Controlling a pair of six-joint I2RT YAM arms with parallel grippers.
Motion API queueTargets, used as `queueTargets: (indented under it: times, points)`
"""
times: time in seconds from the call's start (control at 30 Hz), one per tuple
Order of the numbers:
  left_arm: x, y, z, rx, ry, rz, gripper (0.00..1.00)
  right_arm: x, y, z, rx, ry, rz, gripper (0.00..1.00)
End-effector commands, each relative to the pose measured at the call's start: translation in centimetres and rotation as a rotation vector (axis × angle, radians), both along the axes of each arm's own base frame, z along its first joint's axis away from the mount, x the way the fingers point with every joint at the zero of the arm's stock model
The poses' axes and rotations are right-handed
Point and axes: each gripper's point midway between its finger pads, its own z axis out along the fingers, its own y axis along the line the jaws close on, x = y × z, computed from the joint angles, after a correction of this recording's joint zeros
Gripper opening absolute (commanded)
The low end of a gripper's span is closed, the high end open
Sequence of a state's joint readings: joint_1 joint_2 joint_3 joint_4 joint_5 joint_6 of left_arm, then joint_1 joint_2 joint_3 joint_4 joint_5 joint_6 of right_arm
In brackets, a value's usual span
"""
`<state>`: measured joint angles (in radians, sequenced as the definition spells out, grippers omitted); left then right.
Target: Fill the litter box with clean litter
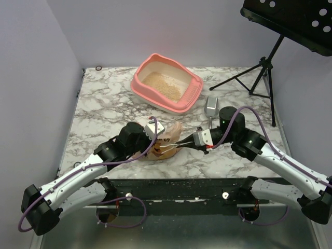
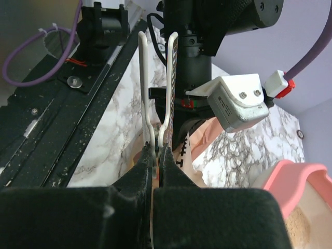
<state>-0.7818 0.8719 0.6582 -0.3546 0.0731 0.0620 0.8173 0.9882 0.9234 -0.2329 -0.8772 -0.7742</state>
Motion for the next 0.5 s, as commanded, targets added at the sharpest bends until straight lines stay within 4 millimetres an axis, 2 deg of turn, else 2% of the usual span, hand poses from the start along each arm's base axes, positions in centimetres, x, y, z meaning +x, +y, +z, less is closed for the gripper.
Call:
queueTargets:
  times: [0.0,0.2,0.47]
  points:
    - [1.4,-1.8,4.7,-0.160,-0.074,0.014,0.00,-0.7,1.2,1.3,0.092,-0.044,0.085,0.00]
    - [1.0,-2.1,4.5,-0.185,-0.041,0.011,0.00,0.3,2.0,1.8,0.163,-0.111,0.071,0.00]
    - [0.7,-2.2,4.6,-0.209,-0.006,0.028,0.00,1.5,3.1,0.3,0.135,-0.121,0.077,0.00]
